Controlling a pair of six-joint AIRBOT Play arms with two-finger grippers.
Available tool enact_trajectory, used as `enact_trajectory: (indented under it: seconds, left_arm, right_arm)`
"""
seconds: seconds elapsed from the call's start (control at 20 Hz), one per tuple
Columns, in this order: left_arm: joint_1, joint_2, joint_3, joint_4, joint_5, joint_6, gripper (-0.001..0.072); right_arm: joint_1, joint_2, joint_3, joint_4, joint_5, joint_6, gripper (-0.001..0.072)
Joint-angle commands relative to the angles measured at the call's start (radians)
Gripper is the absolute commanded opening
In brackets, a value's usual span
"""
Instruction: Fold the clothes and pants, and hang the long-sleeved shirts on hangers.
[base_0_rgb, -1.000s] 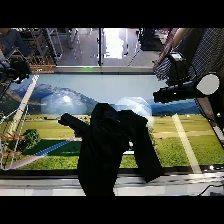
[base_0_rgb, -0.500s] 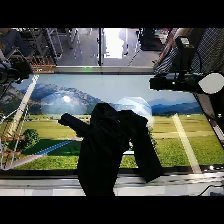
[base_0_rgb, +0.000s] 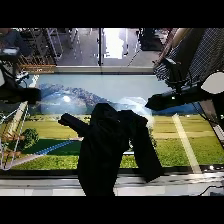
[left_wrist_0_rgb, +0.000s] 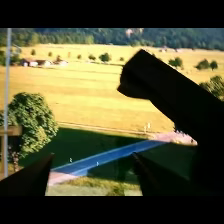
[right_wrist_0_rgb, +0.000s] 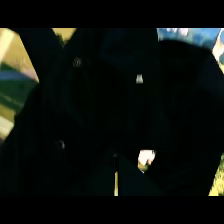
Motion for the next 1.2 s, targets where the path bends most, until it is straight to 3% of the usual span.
enact_trajectory:
  seconds: [0.0,0.05,0.1,0.2,0.3,0.4,0.55,0.75,0.9,1.0,1.15]
  left_arm:
    - [-0.001,-0.061,-0.042,-0.279,0.003,0.131,0.0702]
    - [-0.002,-0.091,-0.064,-0.378,0.049,0.162,0.0703]
    - [-0.002,-0.126,-0.087,-0.46,0.099,0.166,0.0703]
    - [-0.002,-0.205,-0.105,-0.543,0.186,0.166,0.0703]
    - [-0.002,-0.292,-0.105,-0.594,0.306,0.192,0.0702]
    - [-0.002,-0.386,-0.09,-0.623,0.427,0.223,0.0702]
    - [-0.002,-0.59,0.055,-0.715,0.451,0.279,0.0701]
    - [-0.007,-0.836,0.323,-0.726,0.422,0.235,0.0699]
    - [-0.006,-0.884,0.323,-0.719,0.424,0.229,0.0699]
    - [-0.006,-0.89,0.323,-0.722,0.441,0.236,0.0699]
    - [-0.031,-0.892,0.323,-0.761,0.464,0.251,0.0698]
  right_arm:
    - [0.0,0.0,-0.014,-0.038,0.113,0.002,0.0044]
    - [-0.001,0.0,-0.045,-0.04,0.099,0.026,0.0118]
    - [-0.013,0.0,-0.094,-0.04,0.091,0.052,0.0314]
    - [-0.061,0.004,-0.267,0.016,0.013,0.1,0.0383]
    - [-0.108,0.02,-0.49,0.182,-0.162,0.103,0.0539]
    - [-0.122,0.026,-0.668,0.32,-0.332,0.103,0.0649]
    - [-0.068,0.025,-0.813,0.466,-0.51,0.105,0.065]
    - [0.054,-0.047,-0.809,0.377,-0.723,0.205,0.0636]
    - [0.082,-0.131,-0.766,0.237,-0.753,0.307,0.0617]
    - [0.083,-0.162,-0.734,0.151,-0.753,0.361,0.0562]
    - [0.083,-0.177,-0.711,0.138,-0.783,0.369,0.0561]
